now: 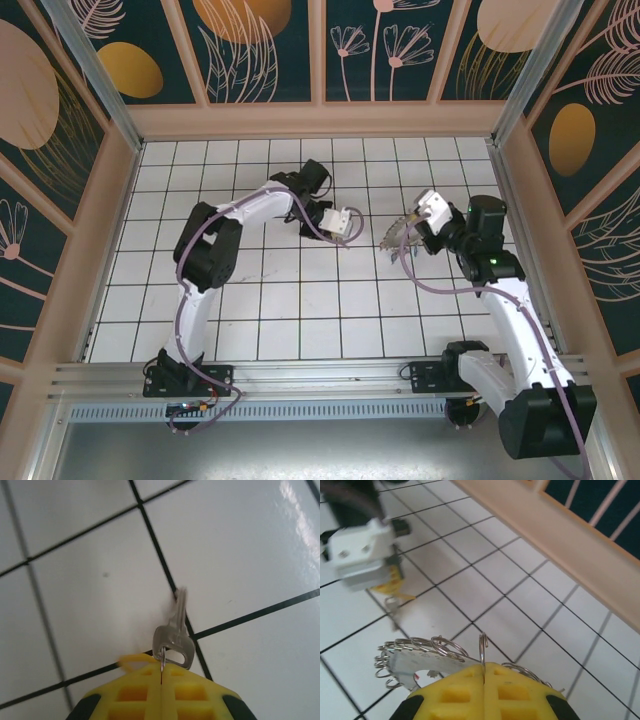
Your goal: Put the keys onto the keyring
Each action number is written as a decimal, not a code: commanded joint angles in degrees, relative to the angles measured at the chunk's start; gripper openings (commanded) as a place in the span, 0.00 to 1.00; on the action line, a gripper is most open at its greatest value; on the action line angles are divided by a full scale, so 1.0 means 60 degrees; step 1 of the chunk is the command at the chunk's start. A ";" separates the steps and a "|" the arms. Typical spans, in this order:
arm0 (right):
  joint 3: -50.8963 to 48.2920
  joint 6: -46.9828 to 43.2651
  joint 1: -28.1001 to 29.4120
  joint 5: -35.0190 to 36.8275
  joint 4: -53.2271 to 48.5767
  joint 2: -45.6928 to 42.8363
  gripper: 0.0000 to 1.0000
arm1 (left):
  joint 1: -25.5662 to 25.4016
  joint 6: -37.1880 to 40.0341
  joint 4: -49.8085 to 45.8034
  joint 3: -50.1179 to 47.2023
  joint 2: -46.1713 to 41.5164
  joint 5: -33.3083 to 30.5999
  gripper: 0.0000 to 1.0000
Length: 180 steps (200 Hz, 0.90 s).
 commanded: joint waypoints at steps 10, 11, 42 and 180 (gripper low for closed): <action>0.0523 -0.0286 0.0970 -0.0900 -0.0396 0.0241 0.00 | 0.0331 -0.1381 0.0303 -0.0270 -0.1739 0.0951 0.00; 0.0519 -0.0278 0.0999 -0.0908 -0.0388 0.0245 0.00 | 0.0344 -0.1412 0.0330 -0.0299 -0.1788 0.0981 0.00; 0.0362 -0.0080 0.1519 -0.1841 0.0159 0.0377 0.00 | 0.0475 -0.2148 0.1301 -0.1298 -0.3173 0.1901 0.00; 0.0303 0.1080 0.4735 -0.2263 0.2593 0.2488 0.00 | 0.0433 -0.4238 0.5859 -0.6424 -0.7155 0.2726 0.00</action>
